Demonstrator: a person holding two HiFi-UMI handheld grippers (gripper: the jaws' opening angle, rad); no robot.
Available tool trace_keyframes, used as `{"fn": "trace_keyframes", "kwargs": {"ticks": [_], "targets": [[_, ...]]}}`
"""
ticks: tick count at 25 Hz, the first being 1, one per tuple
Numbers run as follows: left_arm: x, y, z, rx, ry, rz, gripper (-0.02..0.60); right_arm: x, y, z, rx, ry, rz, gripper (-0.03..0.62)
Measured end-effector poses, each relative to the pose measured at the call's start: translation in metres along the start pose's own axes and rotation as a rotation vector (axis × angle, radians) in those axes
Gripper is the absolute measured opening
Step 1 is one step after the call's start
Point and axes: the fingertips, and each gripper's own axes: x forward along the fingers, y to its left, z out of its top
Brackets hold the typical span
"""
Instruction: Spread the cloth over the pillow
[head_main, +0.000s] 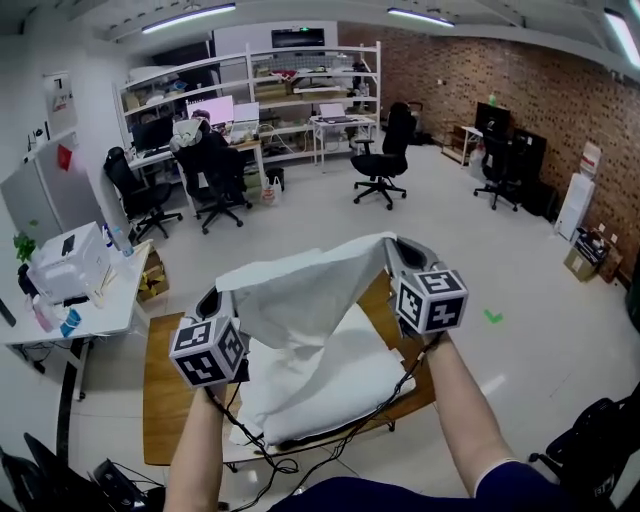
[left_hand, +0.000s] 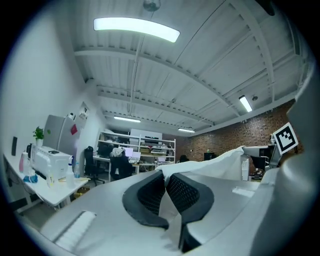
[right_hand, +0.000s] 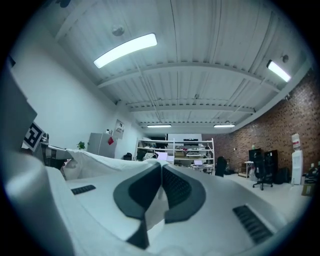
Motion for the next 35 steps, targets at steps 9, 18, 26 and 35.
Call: {"fn": "trace_keyframes", "kwargs": {"ticks": [9,18,26,35], "targets": [[0.003,0.023,0.094,-0.022,-0.12,0.011,0.014,0.016,0.018,0.073,-0.073,-0.09,0.006,0.012],[0.017,0.044,0.165,-0.02,-0.147,0.041,0.014,0.042,0.031,0.136,-0.103,-0.143,0.036,0.012],[0.032,0.064,0.202,-0.018,-0.111,0.083,0.014,0.074,0.039,0.179,-0.111,-0.156,0.063,0.012],[0.042,0.069,0.265,0.036,-0.156,0.143,0.014,0.095,0.038,0.238,-0.061,-0.227,0.096,0.012]]}}
